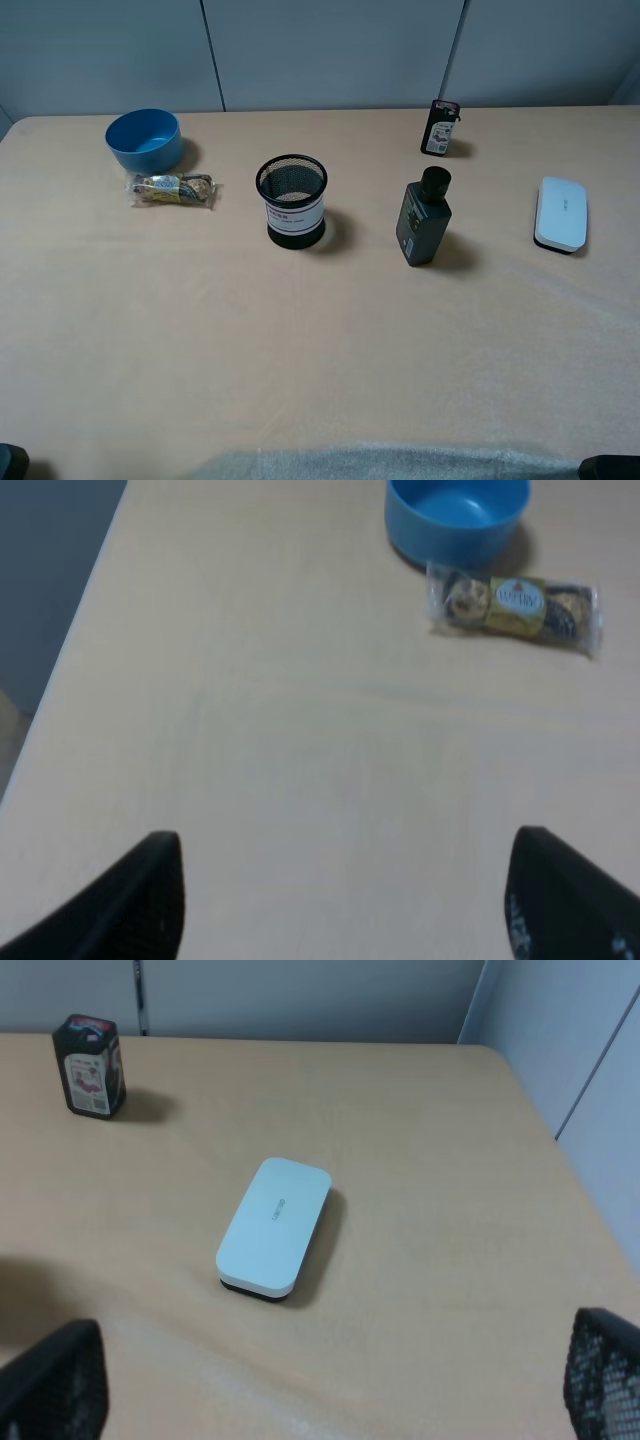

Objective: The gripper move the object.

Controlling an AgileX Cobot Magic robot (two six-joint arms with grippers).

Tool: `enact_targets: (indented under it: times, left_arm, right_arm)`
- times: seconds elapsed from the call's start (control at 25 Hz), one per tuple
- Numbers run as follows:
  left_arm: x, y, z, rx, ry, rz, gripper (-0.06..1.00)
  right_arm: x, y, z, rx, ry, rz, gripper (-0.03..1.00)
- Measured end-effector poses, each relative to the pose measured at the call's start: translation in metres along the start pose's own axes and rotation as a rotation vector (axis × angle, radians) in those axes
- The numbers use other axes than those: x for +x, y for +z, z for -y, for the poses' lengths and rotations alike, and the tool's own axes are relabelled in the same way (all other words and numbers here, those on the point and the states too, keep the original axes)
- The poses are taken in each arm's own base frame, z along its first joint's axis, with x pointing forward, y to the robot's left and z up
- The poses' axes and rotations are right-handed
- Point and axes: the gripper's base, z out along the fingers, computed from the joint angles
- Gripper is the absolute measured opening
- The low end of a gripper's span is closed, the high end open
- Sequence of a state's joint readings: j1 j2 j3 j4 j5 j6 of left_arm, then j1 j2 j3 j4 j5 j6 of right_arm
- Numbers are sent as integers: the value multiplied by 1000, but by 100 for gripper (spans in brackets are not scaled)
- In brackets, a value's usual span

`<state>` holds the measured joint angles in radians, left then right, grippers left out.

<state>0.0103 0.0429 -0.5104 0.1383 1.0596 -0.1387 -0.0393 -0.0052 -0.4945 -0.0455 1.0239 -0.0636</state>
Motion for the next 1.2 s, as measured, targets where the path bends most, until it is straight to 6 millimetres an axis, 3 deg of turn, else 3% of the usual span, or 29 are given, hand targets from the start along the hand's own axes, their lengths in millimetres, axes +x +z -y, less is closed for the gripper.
enact_targets:
  times: [0.44,1.2]
  left_arm:
    - [9,-8,10,130,99,4,73]
    - [9,-3,9,110,111,21,73]
  right_arm:
    - [0,0,0,0,0,0,69]
    - [0,0,0,0,0,0,69]
